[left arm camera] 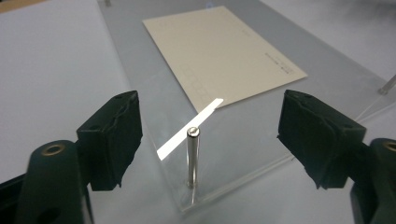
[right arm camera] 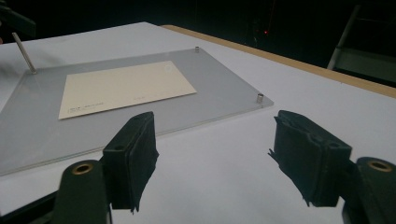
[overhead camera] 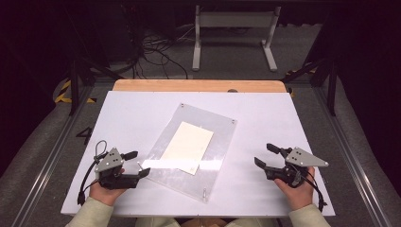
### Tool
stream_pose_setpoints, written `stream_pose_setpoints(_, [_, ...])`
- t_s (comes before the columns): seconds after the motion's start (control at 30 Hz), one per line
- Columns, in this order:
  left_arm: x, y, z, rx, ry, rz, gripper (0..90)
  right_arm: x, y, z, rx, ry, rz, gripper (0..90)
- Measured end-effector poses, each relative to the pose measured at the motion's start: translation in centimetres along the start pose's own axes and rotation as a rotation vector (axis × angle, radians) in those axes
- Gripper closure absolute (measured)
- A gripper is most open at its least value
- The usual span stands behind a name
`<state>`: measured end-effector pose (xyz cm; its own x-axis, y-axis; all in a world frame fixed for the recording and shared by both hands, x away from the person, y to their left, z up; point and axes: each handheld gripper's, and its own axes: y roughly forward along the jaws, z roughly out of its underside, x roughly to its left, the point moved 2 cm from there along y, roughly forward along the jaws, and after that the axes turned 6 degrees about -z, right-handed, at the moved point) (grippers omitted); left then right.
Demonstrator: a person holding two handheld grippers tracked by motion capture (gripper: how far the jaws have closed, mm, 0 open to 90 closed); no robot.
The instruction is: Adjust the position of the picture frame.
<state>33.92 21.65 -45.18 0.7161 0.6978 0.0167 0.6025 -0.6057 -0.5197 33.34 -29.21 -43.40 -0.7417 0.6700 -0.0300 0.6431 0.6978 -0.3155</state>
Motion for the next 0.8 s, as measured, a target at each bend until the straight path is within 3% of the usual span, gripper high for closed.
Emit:
stream_pose_setpoints(0.1, [0.06,0.23,0.19,0.032,0.006,-0.004,32.3,0.01,-0.01,0.0,0.001,-0.001,-0.003,30.6])
stream_pose_setpoints(0.23, [0.15,0.49,0.46,0.077,-0.016,-0.009,43.9,0.0,-0.02,0.03,0.006,0.005,-0.003,30.7])
stream_pose_setpoints(0.4, [0.47,0.66,0.65,0.111,-0.035,-0.011,60.7,-0.02,-0.01,0.05,0.007,0.005,-0.005,31.2])
stream_pose_setpoints(0.6, [0.62,0.62,0.7,0.135,-0.022,-0.014,82.7,-0.05,-0.01,0.09,0.011,0.007,-0.002,31.3])
stream_pose_setpoints(0.7, [0.53,0.61,0.57,0.141,-0.004,-0.023,84.1,-0.06,-0.01,0.1,0.011,0.006,-0.002,31.5])
stream_pose_setpoints(0.8, [0.5,0.53,0.4,0.139,-0.013,-0.02,84.4,-0.05,-0.01,0.1,0.012,0.005,-0.003,32.0])
